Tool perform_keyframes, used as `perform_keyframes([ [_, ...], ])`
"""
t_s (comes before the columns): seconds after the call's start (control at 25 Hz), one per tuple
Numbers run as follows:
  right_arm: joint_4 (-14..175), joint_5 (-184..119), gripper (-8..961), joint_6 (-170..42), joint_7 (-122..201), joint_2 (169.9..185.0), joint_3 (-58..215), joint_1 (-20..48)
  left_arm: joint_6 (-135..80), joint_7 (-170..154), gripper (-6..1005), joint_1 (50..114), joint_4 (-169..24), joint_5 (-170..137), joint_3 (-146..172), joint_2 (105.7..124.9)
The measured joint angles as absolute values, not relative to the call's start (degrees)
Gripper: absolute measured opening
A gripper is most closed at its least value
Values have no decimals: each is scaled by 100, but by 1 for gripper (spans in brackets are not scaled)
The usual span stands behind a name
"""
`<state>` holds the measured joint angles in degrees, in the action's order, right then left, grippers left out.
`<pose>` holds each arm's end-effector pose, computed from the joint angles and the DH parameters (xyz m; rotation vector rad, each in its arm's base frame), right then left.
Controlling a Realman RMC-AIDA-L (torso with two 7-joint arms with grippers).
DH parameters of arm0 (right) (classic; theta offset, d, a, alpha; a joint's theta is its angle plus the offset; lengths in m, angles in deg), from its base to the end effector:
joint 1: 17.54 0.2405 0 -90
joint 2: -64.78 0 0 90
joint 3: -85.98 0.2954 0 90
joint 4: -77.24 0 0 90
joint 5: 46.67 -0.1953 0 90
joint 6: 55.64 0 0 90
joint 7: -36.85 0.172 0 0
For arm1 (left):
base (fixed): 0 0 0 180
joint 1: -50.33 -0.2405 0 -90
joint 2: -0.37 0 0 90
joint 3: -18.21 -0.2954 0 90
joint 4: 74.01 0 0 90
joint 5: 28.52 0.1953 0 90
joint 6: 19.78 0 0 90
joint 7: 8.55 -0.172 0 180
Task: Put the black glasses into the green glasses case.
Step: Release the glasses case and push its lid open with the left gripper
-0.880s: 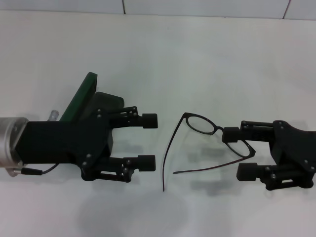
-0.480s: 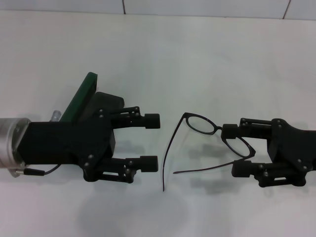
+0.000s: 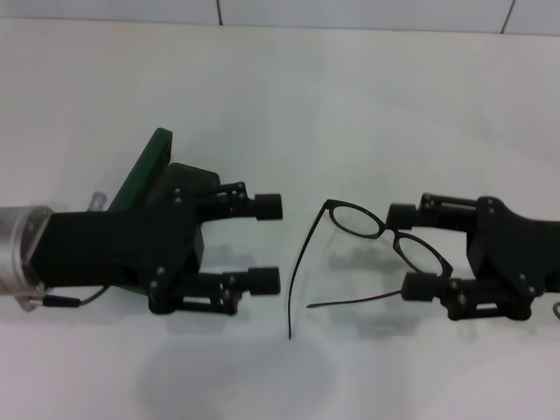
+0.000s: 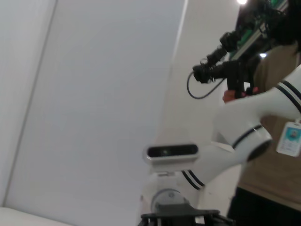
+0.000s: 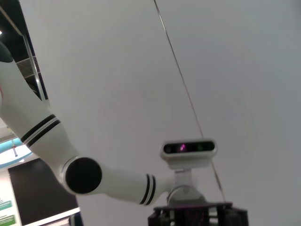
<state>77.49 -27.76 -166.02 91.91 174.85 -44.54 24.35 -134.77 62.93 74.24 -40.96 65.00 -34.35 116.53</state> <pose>0.2101 0.2992 -0.0379 2.6944 -0.3052 -1.2578 -0.2384 0.2603 -0.0161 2.7716 0.3370 1.2740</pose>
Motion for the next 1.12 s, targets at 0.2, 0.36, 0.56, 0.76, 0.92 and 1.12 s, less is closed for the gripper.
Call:
perform_keyframes([
  [0.2,7597,-2811,767,-16429,9054,17392,-3981,2283,-13117,7292,789,7436,-3400,6530,-2903,11743],
  [0.36,7569,-2812,767,-16267,8665,17135,-3442,1856,-12623,9168,787,7362,-1117,7038,-2842,11953],
  [0.56,7724,-2810,767,-16299,8025,17064,-2878,1393,-12155,11223,785,7149,1346,7874,-3244,12032],
  [0.76,7807,-2797,767,-16356,7942,17076,-2793,1216,-11789,12741,773,7154,2439,9375,-3722,12026],
  [0.92,7793,-2793,766,-16301,7932,17108,-2786,1204,-11384,13722,758,7263,2483,11138,-4449,12024],
  [1.12,7812,-2799,766,-16235,7928,17113,-2783,1274,-10922,14363,739,7353,2058,12464,-5510,12029],
])
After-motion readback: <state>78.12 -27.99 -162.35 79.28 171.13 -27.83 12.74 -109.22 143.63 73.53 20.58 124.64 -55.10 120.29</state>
